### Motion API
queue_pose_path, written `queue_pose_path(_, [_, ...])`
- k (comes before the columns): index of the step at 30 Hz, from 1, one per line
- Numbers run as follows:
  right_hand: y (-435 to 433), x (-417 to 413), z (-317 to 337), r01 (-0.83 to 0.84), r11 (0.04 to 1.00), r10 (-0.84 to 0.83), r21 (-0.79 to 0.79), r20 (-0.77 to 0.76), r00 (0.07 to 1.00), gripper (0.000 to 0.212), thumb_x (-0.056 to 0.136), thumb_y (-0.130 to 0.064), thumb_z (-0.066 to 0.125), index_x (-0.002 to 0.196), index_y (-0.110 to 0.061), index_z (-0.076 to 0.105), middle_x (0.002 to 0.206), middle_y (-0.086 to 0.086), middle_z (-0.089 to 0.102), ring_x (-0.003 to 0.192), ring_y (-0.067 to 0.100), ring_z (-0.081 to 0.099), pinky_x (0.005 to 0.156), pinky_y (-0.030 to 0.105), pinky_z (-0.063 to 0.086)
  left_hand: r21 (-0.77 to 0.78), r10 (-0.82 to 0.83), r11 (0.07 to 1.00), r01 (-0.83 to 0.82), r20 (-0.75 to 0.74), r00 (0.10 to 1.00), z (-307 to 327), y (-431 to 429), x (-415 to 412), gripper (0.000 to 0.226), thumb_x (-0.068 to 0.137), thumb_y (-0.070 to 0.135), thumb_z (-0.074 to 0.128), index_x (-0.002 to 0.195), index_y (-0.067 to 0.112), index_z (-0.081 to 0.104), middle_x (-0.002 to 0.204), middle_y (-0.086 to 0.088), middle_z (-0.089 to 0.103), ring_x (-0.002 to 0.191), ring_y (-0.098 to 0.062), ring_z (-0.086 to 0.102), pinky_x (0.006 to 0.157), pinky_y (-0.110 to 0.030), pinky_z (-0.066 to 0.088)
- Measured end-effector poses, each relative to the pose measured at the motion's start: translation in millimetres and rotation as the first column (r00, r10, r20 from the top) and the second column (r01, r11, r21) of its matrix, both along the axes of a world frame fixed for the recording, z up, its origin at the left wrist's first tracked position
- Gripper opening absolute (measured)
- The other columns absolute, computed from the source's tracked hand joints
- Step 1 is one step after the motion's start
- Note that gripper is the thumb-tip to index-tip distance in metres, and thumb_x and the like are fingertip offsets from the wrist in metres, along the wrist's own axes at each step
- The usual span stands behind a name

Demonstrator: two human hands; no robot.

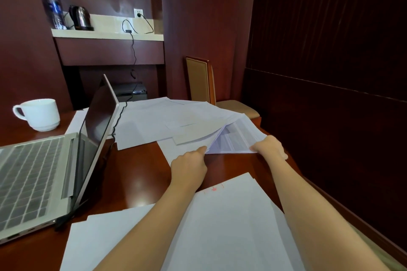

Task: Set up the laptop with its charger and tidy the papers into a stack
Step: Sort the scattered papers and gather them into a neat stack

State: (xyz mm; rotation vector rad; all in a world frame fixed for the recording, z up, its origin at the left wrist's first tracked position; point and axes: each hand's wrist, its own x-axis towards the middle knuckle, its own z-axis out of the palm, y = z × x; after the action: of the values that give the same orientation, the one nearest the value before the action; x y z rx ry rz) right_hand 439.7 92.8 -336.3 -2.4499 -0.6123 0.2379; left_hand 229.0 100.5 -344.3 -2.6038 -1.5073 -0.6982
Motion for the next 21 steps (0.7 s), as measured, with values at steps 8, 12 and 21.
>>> queue_pose_path(8, [-14.9,-1.8,8.9,-0.238,0.951,0.289,0.2,-0.292,0.912,0.025,0.091,-0.011,0.046,0.115,-0.006,0.046,0.073,0.008,0.061,0.079,0.019,0.053,0.078,0.025,0.043,-0.031,-0.006,0.999,0.006,0.012,1.0,2.5,-1.3,-1.8,0.043,0.09,0.007,0.035,0.126,0.025,0.049,0.108,-0.008,0.064,0.097,-0.032,0.059,0.072,-0.028,0.041])
queue_pose_path(12, [-41.1,-18.0,20.9,-0.336,0.875,0.458,0.348,-0.369,0.808,0.014,0.095,-0.016,0.041,0.102,-0.006,0.047,0.065,0.005,0.056,0.06,0.015,0.051,0.059,0.023,0.032,-0.023,-0.031,0.999,0.03,-0.069,0.997,6.7,-8.3,-1.6,0.041,0.087,0.005,0.037,0.122,0.023,0.05,0.107,-0.007,0.064,0.097,-0.031,0.059,0.067,-0.026,0.034])
queue_pose_path(21, [-71.9,-37.0,60.1,-0.307,0.822,0.555,0.479,-0.555,0.62,0.022,0.091,-0.015,0.035,0.07,-0.011,0.039,0.054,0.004,0.044,0.056,0.016,0.038,0.058,0.025,0.031,0.092,-0.059,0.993,0.077,-0.185,0.981,42.4,-31.6,-9.2,0.034,0.096,0.011,0.033,0.124,0.018,0.05,0.111,-0.007,0.064,0.098,-0.027,0.061,0.077,-0.03,0.046])
